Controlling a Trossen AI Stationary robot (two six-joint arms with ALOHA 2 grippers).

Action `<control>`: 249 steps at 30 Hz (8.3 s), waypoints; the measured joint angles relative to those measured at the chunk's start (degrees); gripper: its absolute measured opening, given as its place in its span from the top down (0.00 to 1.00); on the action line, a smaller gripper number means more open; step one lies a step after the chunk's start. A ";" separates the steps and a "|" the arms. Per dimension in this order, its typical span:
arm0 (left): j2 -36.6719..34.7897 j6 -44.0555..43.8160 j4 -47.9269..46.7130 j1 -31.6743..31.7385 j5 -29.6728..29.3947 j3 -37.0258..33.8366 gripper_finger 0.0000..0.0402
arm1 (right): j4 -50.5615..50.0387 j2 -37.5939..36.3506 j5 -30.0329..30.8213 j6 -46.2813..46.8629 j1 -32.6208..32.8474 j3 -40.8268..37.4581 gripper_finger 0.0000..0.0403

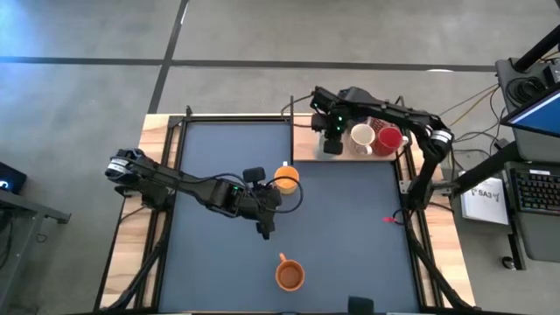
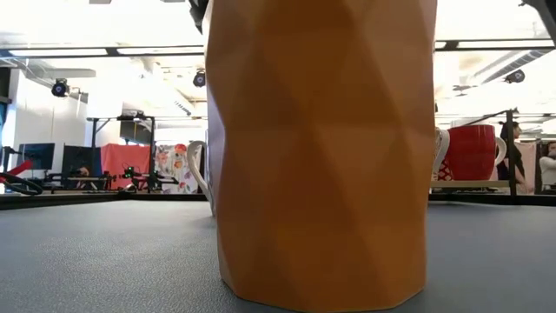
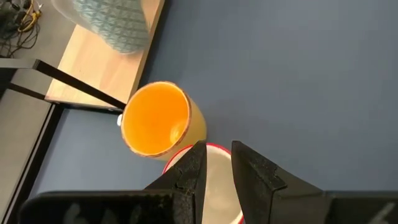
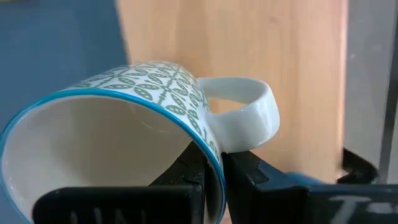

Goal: Place coffee mugs
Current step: Put the green patterned mug on the shelf, then put the orange mug on the shelf

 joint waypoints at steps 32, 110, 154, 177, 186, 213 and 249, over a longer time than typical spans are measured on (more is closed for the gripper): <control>-0.04 1.05 -1.96 2.41 -0.07 0.00 0.86 | -1.44 8.86 5.26 -8.36 -11.21 10.03 0.93; -0.04 -1.33 -1.81 2.80 4.90 -0.25 0.86 | -11.65 -1.94 -12.14 13.10 7.30 8.54 0.81; 0.07 -29.86 0.99 -17.45 7.28 -5.71 0.86 | 48.92 -2.79 -15.57 67.20 53.38 -21.22 0.66; 0.20 -30.53 -2.68 -22.43 -0.05 -6.73 0.86 | 42.70 7.87 -11.91 64.57 55.15 -13.56 0.84; 0.20 -30.50 -2.87 -22.56 -1.83 -6.73 0.86 | 32.59 3.77 -10.08 56.39 54.92 -13.53 0.96; 0.17 -30.25 -2.86 -21.61 -11.76 -6.73 0.86 | 10.97 -13.38 1.06 33.14 10.55 -13.49 0.96; 0.00 -25.73 -2.89 -17.92 -12.33 -6.67 0.86 | 6.81 -8.48 3.01 35.77 -3.30 -13.47 0.93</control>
